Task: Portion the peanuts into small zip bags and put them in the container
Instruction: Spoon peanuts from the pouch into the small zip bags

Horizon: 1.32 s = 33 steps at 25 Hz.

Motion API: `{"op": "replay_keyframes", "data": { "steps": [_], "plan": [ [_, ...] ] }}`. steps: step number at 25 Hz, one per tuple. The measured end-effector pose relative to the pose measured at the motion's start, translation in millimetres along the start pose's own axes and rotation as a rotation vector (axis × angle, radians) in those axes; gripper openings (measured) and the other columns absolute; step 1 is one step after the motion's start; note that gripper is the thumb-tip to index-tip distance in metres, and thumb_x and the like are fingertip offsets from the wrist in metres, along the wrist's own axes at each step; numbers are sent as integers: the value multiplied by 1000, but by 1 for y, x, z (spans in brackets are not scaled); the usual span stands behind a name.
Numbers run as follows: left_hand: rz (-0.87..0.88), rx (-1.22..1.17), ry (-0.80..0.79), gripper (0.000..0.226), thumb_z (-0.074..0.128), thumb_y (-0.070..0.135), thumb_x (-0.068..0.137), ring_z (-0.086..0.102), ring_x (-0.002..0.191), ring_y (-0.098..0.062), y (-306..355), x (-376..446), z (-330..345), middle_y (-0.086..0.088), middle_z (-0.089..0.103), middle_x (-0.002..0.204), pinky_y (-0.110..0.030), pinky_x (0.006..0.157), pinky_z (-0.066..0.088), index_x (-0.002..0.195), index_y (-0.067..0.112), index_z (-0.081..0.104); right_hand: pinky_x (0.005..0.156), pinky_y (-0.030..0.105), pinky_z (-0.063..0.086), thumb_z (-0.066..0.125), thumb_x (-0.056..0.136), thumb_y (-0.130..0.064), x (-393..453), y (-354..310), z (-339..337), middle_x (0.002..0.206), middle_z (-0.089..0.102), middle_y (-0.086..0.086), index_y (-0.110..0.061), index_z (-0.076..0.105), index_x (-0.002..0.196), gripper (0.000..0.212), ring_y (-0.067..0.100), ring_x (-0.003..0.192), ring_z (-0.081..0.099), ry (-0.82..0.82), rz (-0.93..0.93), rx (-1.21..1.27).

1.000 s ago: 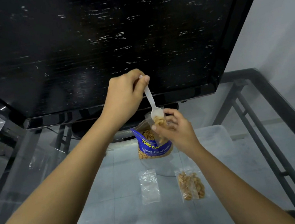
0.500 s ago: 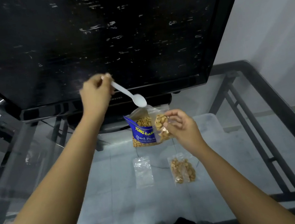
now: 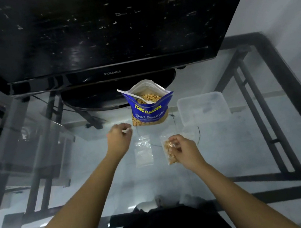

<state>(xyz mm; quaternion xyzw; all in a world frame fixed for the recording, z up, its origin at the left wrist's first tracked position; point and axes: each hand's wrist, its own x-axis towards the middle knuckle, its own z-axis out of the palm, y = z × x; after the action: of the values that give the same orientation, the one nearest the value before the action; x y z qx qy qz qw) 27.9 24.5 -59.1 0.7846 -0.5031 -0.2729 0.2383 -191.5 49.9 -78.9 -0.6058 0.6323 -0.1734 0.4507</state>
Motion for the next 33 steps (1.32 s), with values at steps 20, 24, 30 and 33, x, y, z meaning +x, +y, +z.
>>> {"op": "replay_keyframes", "data": {
  "steps": [20,24,30,33],
  "plan": [
    [28,-194,-455,8,68,4,74,58,73,-14,27,-14,-53,-3,65,76,-24,66,46,72,10,62,93,22,40,69,76,-45,-16,-51,7,120,51,-16,-25,46,128,60,2,110,49,-232,-65,209],
    [-59,-564,-426,26,54,-2,84,59,69,-16,53,-16,-80,-7,65,71,-16,62,50,65,12,65,68,23,50,71,79,-12,-13,-79,2,88,67,-4,-25,55,98,28,11,78,62,-89,-6,676],
    [90,-630,-378,12,58,-4,84,66,58,-4,88,-16,-106,-2,69,62,-8,49,45,82,4,65,84,42,55,69,81,-15,7,-107,-51,101,70,6,-21,58,103,25,21,92,69,25,-192,653],
    [107,-692,-394,13,64,3,83,64,62,-9,97,-9,-106,-8,67,68,-14,53,50,95,8,62,83,46,56,72,79,-20,8,-120,-73,88,68,10,-30,54,102,31,25,87,69,47,-234,501]
  ]
}}
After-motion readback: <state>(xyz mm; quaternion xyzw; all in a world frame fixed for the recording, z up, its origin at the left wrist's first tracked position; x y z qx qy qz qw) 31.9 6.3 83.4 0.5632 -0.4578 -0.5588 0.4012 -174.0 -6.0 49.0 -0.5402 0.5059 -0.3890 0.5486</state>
